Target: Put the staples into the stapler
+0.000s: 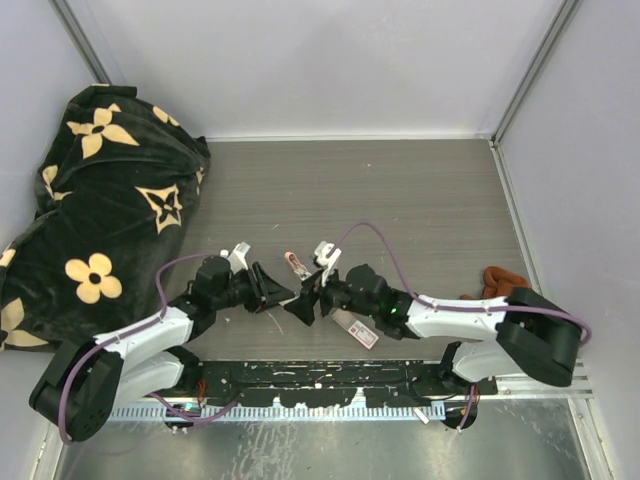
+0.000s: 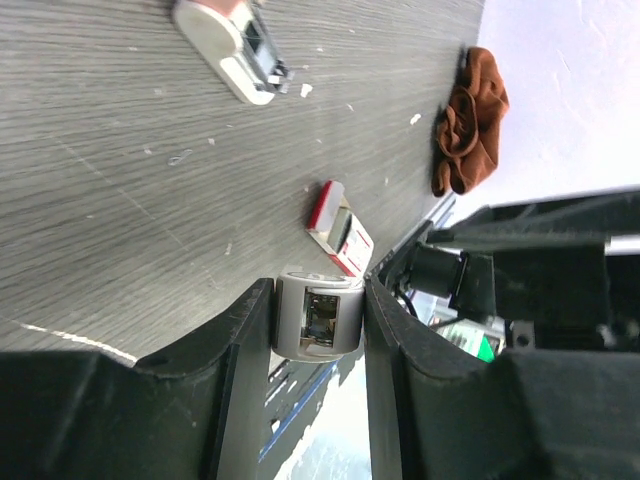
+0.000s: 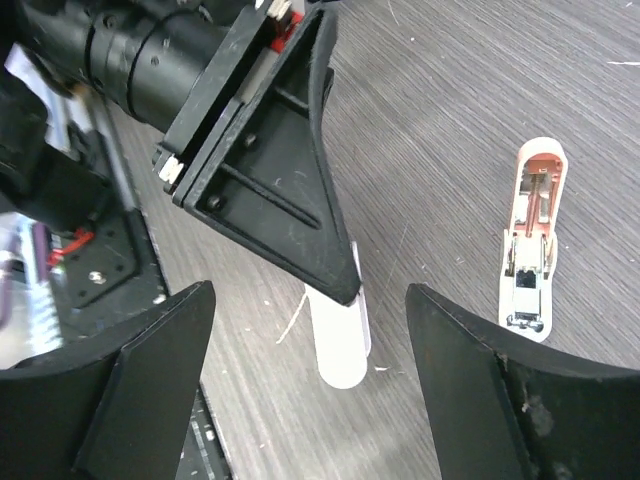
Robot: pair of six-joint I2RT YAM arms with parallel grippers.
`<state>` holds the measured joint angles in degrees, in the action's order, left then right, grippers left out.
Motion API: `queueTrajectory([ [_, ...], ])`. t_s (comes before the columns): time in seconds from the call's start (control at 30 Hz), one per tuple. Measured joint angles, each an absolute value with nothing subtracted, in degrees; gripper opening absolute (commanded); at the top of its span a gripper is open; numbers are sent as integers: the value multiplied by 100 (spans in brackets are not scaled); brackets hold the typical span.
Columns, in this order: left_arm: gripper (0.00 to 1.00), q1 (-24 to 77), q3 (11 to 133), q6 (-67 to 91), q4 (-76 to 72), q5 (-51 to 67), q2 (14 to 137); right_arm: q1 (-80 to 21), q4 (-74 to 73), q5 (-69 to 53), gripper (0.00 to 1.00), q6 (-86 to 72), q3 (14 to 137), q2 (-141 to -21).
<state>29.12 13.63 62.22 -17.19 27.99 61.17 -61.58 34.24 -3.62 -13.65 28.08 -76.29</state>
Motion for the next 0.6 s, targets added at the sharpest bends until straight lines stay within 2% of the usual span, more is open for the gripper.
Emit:
queueTrajectory([
  [0.27,0,2915,1675,5629,-1702,3618,5500,-4836,2587,-2115,87,-2443,2803,-6475],
  [0.6,0,2965,2067,5306,-1732,4609,5321,-4794,2196,-3841,85,-3087,2845,-6351],
])
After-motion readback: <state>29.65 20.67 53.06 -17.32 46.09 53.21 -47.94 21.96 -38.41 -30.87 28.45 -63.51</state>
